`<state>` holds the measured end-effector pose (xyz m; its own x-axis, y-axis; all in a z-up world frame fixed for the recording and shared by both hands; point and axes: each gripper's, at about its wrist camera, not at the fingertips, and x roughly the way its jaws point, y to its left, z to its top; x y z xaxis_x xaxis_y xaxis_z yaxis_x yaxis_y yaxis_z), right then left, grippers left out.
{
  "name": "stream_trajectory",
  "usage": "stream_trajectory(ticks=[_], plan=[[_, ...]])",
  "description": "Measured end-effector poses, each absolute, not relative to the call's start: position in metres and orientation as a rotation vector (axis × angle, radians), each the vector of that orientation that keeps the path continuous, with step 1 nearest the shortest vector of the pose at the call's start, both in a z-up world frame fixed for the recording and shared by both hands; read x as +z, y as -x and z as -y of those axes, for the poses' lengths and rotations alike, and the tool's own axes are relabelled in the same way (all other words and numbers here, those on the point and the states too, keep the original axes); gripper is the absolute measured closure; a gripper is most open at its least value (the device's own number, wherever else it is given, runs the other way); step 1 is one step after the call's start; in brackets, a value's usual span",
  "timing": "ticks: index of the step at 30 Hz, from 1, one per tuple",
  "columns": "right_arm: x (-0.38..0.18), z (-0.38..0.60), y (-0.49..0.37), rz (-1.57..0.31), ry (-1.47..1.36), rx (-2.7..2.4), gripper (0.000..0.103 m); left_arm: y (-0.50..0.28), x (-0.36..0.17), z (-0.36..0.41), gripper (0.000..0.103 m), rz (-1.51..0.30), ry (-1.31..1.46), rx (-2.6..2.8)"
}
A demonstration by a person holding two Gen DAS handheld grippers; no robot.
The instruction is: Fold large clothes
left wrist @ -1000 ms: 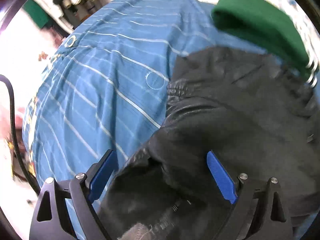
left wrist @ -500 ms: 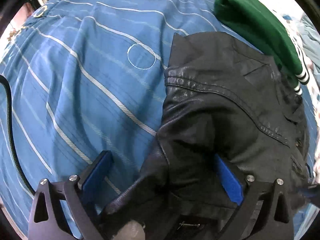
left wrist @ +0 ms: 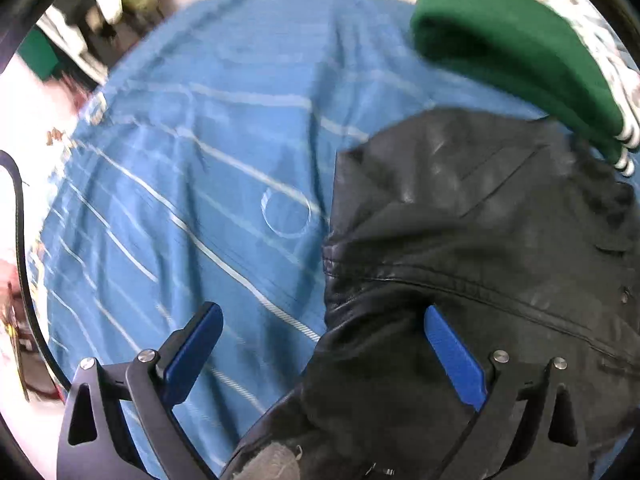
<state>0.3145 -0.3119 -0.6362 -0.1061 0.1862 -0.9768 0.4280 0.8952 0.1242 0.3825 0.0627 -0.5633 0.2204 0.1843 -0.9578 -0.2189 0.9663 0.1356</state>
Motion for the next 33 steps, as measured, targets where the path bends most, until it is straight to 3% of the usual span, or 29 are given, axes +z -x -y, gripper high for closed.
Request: stream_trajectory(ticks=[2, 4, 7, 9, 14, 17, 20, 23, 26, 30, 33], plan=[[-0.620, 0.323, -0.314, -1.636, -0.504, -0.247, 0.046, -0.383, -0.565, -0.065, 0.000, -1.325, 0.051, 0.269], [-0.611, 0.338, -0.309, -1.594, -0.539, -0.305, 0.036, -0.381, -0.565, -0.065, 0.000, -1.316, 0.039, 0.261], [-0.634, 0.347, -0.307, -1.656, -0.676, -0.307, 0.037, -0.376, -0.565, -0.061, 0.000, -1.312, 0.025, 0.265], [-0.655, 0.355, -0.299, -1.698, -0.782, -0.305, 0.077, -0.375, -0.562, -0.055, 0.000, -1.320, 0.011, 0.266], [-0.626, 0.339, -0.282, -1.621, -0.747, -0.339, 0.091, -0.366, -0.540, -0.044, 0.000, -1.324, -0.008, 0.204], [-0.613, 0.341, -0.274, -1.604, -0.785, -0.361, 0.092, -0.365, -0.542, -0.038, 0.000, -1.327, -0.052, 0.180], [-0.634, 0.342, -0.271, -1.626, -0.759, -0.377, 0.091, -0.368, -0.564, -0.035, 0.000, -1.365, -0.075, 0.183], [-0.666, 0.344, -0.276, -1.710, -0.731, -0.402, 0.084, -0.371, -0.575, -0.036, 0.000, -1.379, -0.059, 0.186], [-0.642, 0.348, -0.283, -1.649, -0.624, -0.465, 0.071, -0.371, -0.561, -0.035, 0.000, -1.360, -0.062, 0.192], [-0.605, 0.320, -0.308, -1.506, -0.541, -0.320, 0.071, -0.371, -0.550, -0.027, 0.000, -1.299, -0.112, 0.198], [-0.620, 0.280, -0.331, -1.526, -0.522, -0.116, 0.071, -0.372, -0.572, -0.025, 0.000, -1.335, -0.112, 0.222]])
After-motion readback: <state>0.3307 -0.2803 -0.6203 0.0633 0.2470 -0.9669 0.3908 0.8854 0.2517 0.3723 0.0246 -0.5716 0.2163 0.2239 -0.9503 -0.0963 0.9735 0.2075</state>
